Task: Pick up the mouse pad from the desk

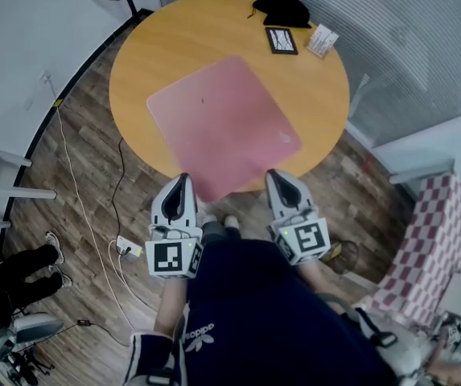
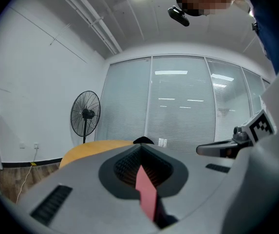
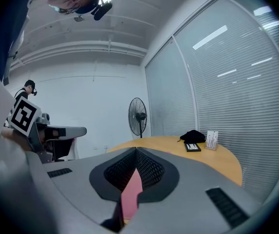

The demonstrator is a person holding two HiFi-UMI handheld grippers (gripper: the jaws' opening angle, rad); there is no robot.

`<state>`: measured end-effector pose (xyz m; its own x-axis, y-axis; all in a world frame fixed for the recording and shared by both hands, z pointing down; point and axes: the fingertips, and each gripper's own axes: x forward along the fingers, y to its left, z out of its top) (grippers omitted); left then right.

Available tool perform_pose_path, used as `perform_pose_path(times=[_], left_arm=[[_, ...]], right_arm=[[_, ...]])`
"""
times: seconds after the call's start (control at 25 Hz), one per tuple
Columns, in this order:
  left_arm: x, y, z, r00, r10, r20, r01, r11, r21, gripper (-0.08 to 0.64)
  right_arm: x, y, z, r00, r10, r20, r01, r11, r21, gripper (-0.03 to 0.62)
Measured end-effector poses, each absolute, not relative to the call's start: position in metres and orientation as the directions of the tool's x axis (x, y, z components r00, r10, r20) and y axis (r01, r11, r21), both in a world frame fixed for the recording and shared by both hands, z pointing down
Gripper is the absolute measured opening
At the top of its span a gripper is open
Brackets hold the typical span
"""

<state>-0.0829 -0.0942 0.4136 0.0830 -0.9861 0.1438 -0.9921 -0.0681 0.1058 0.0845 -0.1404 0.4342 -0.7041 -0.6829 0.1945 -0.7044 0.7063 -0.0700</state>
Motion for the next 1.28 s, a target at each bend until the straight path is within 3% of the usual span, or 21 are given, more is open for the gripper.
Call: perform_pose_path(times=[0.52, 1.28], left_arm=[[-0.103, -0.113, 0.394, 0.148, -0.981, 0.125, -0.985, -0.135, 0.103, 0.003], [-0.115, -0.081, 0.425, 0.195, -0.958, 0.212, -0.977, -0.17, 0.13, 0.003]], right_arm=[[0.06, -0.148, 0.416, -0.668, -0.726, 0.165, -0.741, 0.669, -0.055, 0.003], [0.066, -0.122, 0.435, -0.612, -0.76, 0.218, -0.783, 0.621, -0.036, 0.004]])
